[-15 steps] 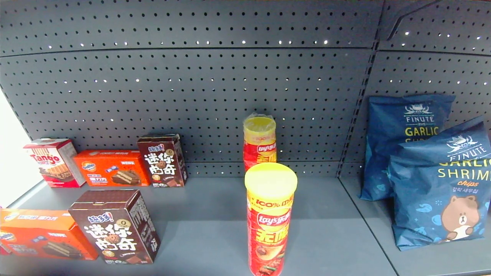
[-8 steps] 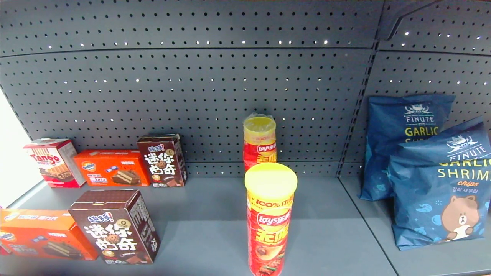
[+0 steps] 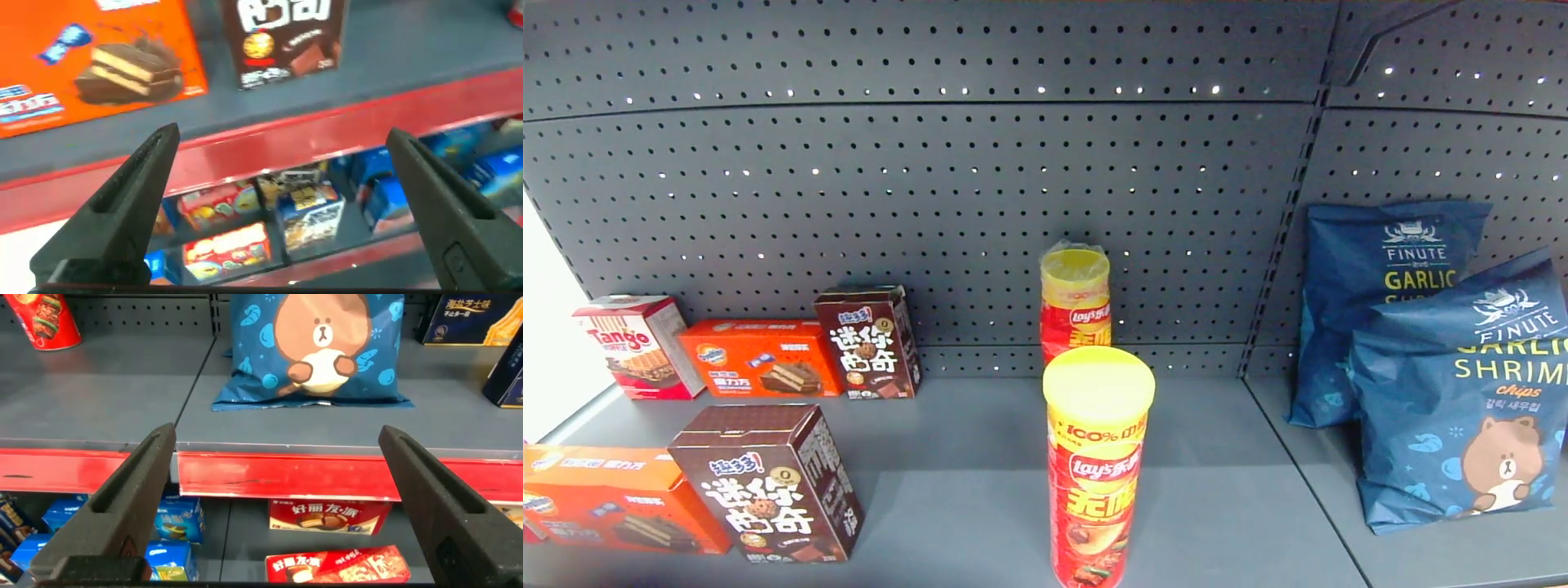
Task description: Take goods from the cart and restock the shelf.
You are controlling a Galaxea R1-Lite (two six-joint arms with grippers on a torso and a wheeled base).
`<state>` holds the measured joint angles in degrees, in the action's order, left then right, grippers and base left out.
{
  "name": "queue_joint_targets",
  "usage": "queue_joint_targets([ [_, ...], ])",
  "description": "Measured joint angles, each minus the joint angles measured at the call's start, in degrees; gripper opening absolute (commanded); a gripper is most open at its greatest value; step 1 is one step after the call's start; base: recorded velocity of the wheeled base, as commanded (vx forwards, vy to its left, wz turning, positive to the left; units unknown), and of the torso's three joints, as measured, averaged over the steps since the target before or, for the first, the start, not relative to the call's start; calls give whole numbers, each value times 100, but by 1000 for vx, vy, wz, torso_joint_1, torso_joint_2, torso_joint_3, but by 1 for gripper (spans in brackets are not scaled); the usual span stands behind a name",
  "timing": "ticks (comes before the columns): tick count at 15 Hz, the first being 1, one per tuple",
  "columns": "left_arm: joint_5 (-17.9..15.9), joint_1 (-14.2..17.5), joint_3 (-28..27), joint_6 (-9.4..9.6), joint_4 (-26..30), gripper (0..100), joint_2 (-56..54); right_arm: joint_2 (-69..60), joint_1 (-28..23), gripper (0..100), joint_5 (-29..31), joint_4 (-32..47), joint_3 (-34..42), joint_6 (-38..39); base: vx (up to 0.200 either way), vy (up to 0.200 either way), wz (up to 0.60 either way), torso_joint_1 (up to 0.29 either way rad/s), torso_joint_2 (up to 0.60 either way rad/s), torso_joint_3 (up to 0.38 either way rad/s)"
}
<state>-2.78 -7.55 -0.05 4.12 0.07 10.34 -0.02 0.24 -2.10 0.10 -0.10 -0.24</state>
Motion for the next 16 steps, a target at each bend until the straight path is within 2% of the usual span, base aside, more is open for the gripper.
queue_joint_targets([
  [2, 0, 330, 0, 28, 0, 100, -271, 0, 0, 100, 0, 0, 0, 2, 0, 0, 0, 0, 0, 0],
  [3, 16, 634, 0, 23, 0, 100, -433, 0, 0, 100, 0, 0, 0, 2, 0, 0, 0, 0, 0, 0],
  [4, 22, 795, -2, 23, 0, 100, -560, 0, 0, 100, 0, 0, 0, 2, 0, 0, 0, 0, 0, 0],
  [6, 11, 766, -2, 66, 2, 100, -792, 0, 0, 100, 0, -2, 0, 0, 0, 0, 0, 0, 0, 0],
  [7, 16, 755, -2, 22, 2, 100, -863, 0, 0, 100, 0, -2, 0, 0, 0, 0, 0, 0, 0, 0],
  [8, 24, 747, -2, -158, 0, 100, -913, 0, 0, 100, 0, 0, 0, 0, 0, 0, 0, 0, 0, 0],
  [10, 32, 741, -2, -330, -5, 100, -974, 0, -2, 100, 0, 0, 0, 2, 0, 0, 0, 0, 0, 0],
  [16, -215, 736, -5, -301, -5, 100, -1009, 0, 0, 100, 0, -2, 0, 0, 0, 0, 0, 0, 0, 0],
])
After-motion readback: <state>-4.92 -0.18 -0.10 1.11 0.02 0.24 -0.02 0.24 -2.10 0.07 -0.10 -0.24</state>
